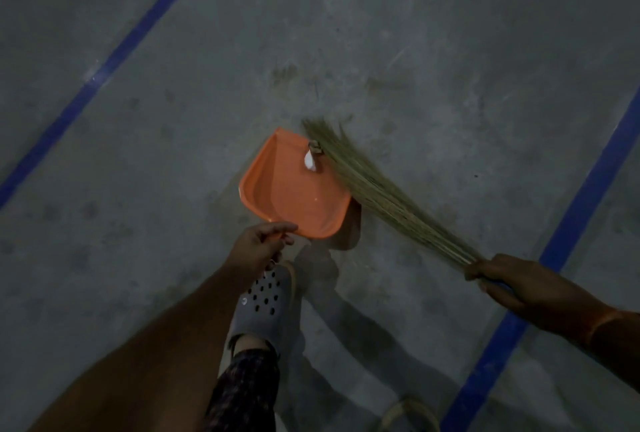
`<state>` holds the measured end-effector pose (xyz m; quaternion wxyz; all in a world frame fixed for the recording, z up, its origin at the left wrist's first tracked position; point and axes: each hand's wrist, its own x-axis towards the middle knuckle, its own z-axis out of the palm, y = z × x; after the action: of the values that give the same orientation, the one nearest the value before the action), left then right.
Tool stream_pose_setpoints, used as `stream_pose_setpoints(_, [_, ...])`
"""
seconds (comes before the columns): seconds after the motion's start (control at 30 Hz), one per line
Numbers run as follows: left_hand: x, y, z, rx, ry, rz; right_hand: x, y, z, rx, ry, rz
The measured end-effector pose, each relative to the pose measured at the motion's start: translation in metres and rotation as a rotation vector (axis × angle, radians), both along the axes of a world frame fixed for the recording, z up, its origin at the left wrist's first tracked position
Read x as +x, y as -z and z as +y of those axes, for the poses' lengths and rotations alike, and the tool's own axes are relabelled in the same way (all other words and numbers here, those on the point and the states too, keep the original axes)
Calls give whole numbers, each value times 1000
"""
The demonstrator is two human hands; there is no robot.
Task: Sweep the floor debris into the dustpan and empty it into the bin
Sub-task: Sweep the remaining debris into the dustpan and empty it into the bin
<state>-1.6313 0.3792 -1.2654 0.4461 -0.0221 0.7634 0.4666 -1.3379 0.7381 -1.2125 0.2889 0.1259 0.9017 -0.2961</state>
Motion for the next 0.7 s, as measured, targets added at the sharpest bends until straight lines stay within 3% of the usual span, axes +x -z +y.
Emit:
stream_pose_setpoints(0.37, [-26,-34,34,30,55,11,3,-31,20,32,-29,6])
stream_pose_setpoints(0.7, [-78,-156,136,96,215,30,19,-146,45,100,199,114])
